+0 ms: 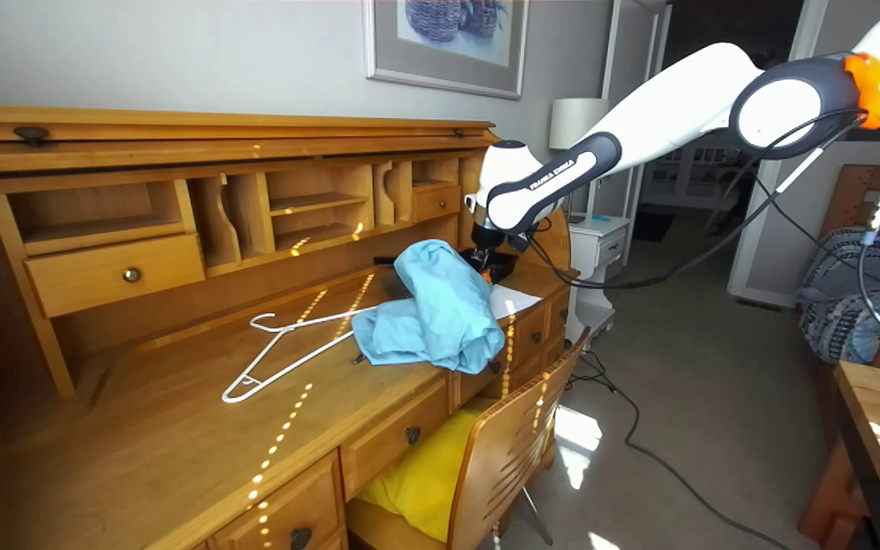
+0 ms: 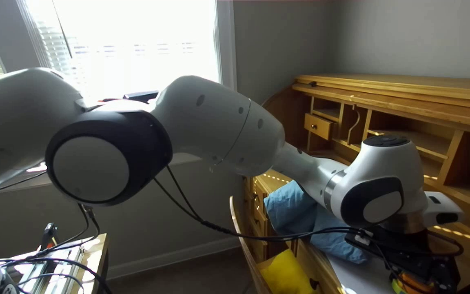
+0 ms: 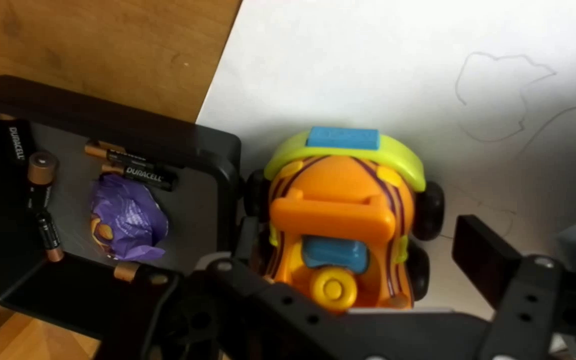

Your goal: Put the car in the black box.

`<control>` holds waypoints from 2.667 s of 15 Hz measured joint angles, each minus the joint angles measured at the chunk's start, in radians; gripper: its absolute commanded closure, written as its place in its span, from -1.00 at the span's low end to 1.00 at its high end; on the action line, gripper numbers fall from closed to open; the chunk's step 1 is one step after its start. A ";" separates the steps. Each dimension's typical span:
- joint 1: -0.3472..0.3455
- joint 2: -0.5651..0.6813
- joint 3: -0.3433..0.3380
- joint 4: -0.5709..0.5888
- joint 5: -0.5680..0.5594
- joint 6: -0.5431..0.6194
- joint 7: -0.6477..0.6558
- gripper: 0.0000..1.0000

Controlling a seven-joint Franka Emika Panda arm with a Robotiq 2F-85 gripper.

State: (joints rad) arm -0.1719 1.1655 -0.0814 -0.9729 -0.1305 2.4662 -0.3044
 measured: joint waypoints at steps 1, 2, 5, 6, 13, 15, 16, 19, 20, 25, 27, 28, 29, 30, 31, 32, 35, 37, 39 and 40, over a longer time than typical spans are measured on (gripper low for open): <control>-0.003 0.006 0.000 0.008 0.000 0.000 0.000 -0.46; -0.006 0.012 0.000 0.014 0.000 0.000 0.000 -0.42; -0.012 0.026 0.001 0.032 0.000 -0.002 0.000 -0.08; -0.012 0.028 0.001 0.040 0.000 -0.002 0.000 0.08; -0.013 0.037 0.003 0.063 0.000 -0.010 0.000 0.13; -0.012 0.036 0.003 0.063 0.000 0.000 0.000 0.13; -0.011 0.033 0.003 0.062 0.001 0.006 0.000 0.13; -0.011 0.021 0.008 0.060 0.003 0.033 0.001 0.13; -0.011 0.017 0.010 0.059 0.004 0.045 0.002 0.13; -0.016 -0.007 0.014 0.056 0.023 0.079 0.065 0.13; -0.023 -0.020 0.014 0.051 0.036 0.099 0.100 0.13; -0.026 -0.028 0.010 0.045 0.039 0.112 0.131 0.13; -0.027 -0.033 0.001 0.040 0.041 0.126 0.172 0.13; -0.027 -0.037 -0.013 0.035 0.042 0.138 0.222 0.13; -0.027 -0.040 -0.030 0.032 0.042 0.147 0.274 0.13; -0.026 -0.041 -0.049 0.032 0.042 0.154 0.328 0.13; -0.019 -0.040 -0.115 0.031 0.042 0.164 0.496 0.13; -0.011 -0.040 -0.156 0.027 0.042 0.164 0.592 0.13; -0.002 -0.040 -0.190 0.017 0.042 0.161 0.666 0.13; 0.003 -0.040 -0.205 0.010 0.042 0.155 0.691 0.13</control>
State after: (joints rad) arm -0.1693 1.1257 -0.2860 -0.9627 -0.0885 2.6213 0.3862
